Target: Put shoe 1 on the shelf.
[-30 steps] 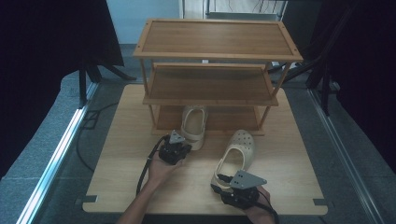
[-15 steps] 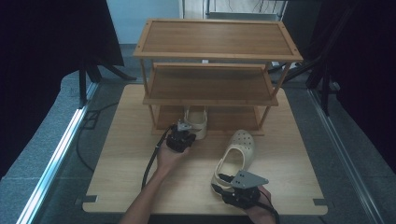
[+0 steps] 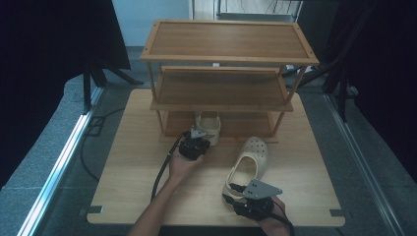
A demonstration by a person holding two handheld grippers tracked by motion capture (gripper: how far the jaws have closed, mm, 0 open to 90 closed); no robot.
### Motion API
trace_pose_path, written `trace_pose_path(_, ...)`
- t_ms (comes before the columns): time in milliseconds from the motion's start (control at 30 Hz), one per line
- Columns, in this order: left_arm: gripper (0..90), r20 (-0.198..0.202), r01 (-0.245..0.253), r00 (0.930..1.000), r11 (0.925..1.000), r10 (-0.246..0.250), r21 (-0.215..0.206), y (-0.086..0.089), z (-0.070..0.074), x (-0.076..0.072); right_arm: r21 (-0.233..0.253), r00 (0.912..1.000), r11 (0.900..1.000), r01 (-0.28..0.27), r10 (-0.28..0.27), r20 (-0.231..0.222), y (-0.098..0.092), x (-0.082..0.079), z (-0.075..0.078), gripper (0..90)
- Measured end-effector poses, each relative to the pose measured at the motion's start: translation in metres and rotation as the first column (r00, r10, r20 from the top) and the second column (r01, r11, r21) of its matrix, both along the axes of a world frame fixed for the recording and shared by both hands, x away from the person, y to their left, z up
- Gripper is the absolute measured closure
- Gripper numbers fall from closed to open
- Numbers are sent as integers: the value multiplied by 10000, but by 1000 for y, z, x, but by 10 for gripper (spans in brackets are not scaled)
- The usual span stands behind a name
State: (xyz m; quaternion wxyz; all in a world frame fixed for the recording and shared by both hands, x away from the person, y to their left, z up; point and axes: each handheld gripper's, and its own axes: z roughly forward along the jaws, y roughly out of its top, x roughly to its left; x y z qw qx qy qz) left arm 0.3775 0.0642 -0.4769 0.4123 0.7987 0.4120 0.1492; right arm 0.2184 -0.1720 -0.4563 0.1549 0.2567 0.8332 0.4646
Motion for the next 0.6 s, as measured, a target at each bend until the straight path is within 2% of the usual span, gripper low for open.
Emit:
trace_pose_path(100, 829, 107, 69, 9999, 9998, -67, -170, 7, 3, -8, 29, 10000, 10000, 7, -7, 5, 0, 0, 0, 570)
trace_pose_path(133, 780, 144, 179, 9997, 9998, -177, -121, 12, 4, -12, 26, 10000, 10000, 14, -14, 19, 0, 0, 0, 570)
trace_pose_path(167, 780, 122, 235, 9997, 9994, -233, -238, 17, 5, -15, 26, 10000, 10000, 14, -14, 19, 0, 0, 0, 570)
trace_pose_path(200, 747, 12, 342, 9994, 9987, -342, -378, 22, 5, -19, -9, 10000, 10000, 29, -29, 29, 0, 0, 0, 570)
trace_pose_path(233, 663, -282, 310, 9991, 9973, -330, -667, 32, 5, -26, 8, 10000, 10000, 50, -50, 21, 1, -1, 0, 571)
trace_pose_path(267, 621, -282, 310, 9991, 9973, -330, -667, 32, 5, -26, 8, 10000, 10000, 50, -50, 21, 1, -1, 0, 571)
trace_pose_path(300, 621, -290, 231, 9993, 9972, -252, -717, 36, 4, -30, 3, 10000, 10000, 37, -37, 33, 2, -1, 0, 572)
trace_pose_path(333, 545, -282, 179, 9994, 9972, -200, -732, 40, 4, -33, 36, 10000, 10000, 61, -61, 39, 3, 0, 0, 584)
trace_pose_path(367, 514, -388, 107, 9991, 9959, -142, -894, 47, 4, -38, 74, 10000, 10000, 62, -62, 17, 4, 0, 0, 599)
trace_pose_path(467, 457, -489, 68, 9987, 9945, -119, -1042, 52, 3, -43, 152, 10000, 9999, -5, 5, -26, 6, 0, 0, 632)
trace_pose_path(533, 438, -512, 129, 9985, 9963, -173, -850, 53, 5, -45, 222, 9999, 9997, -101, 103, -108, 11, -1, 0, 704)
trace_pose_path(600, 434, -519, 143, 9985, 9948, -196, -1008, 55, 7, -48, 244, 9998, 9996, -155, 158, -124, 14, -1, 0, 729)
